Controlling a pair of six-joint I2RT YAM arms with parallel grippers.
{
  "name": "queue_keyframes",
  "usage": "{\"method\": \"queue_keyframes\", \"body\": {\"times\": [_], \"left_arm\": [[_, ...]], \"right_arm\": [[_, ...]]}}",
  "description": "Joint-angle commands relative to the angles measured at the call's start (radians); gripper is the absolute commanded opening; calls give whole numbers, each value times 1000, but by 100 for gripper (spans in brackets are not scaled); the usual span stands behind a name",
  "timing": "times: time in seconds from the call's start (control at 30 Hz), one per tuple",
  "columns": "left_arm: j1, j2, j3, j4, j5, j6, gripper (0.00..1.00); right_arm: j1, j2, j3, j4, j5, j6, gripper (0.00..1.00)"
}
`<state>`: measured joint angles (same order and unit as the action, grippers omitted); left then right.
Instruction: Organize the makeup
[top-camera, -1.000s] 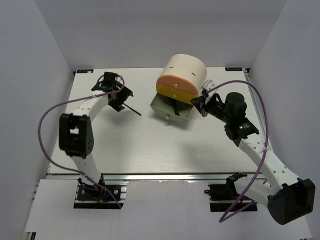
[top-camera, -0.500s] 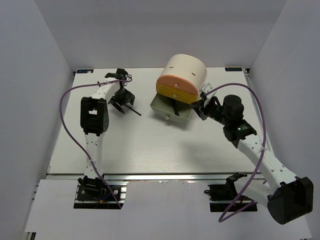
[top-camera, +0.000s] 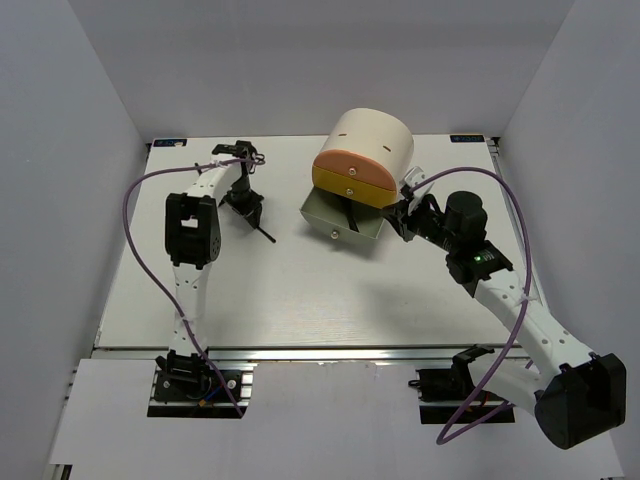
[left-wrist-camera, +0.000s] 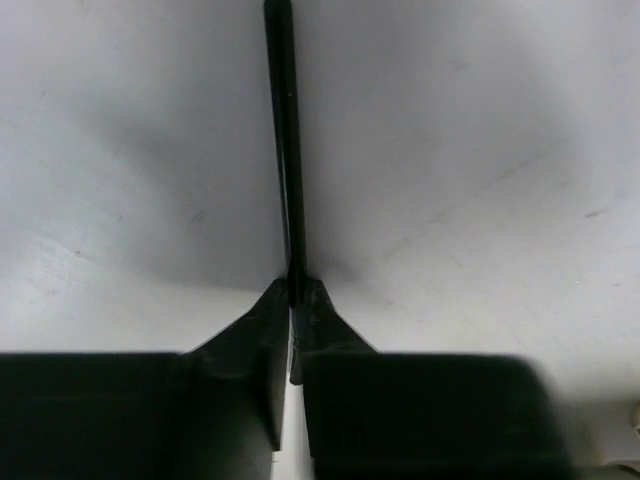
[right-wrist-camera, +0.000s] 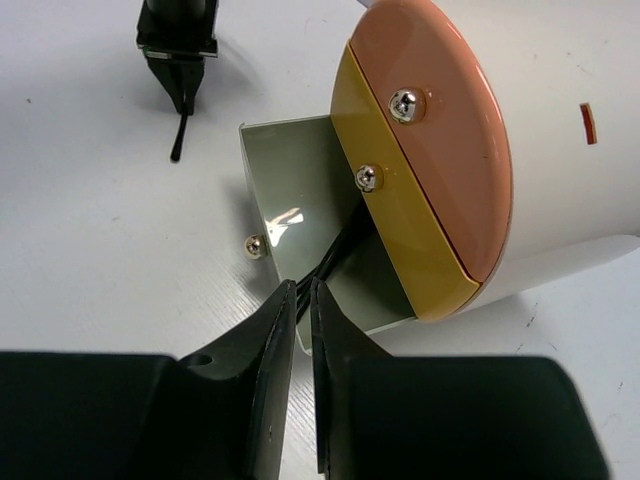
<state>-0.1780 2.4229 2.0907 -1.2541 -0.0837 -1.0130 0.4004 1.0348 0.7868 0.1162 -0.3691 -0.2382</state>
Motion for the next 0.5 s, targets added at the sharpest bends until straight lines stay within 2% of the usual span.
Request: {"method": "queue_keyframes", "body": {"times": [0.0, 0.07, 0.2, 0.27, 0.37, 0.4, 0.43, 0.47], "left_arm": [[-2, 19, -162, -27, -27, 30, 10], [-2, -31, -216, 28, -21, 39, 0], [-2, -148, -282, 148, 11, 106, 0], [-2, -229, -314, 237, 85, 131, 0], [-2, -440, -473, 531, 301, 143, 0], [-2, -555, -541, 753, 359, 113, 0], [-2, -606, -684, 868, 462, 82, 0], [-2, -649, -758, 991, 517, 47, 0]], "right_arm": [[-5, -25, -4, 57, 7, 10, 17], [-5, -32, -9, 56, 7, 10, 17], [-8, -38, -14, 56, 4, 13, 17], [-8, -41, -14, 56, 4, 11, 17], [-9, -39, -9, 57, 4, 13, 17], [-11, -38, -9, 60, 6, 14, 17], [-11, -36, -6, 62, 4, 14, 17], [-12, -35, -6, 63, 4, 16, 17]]}}
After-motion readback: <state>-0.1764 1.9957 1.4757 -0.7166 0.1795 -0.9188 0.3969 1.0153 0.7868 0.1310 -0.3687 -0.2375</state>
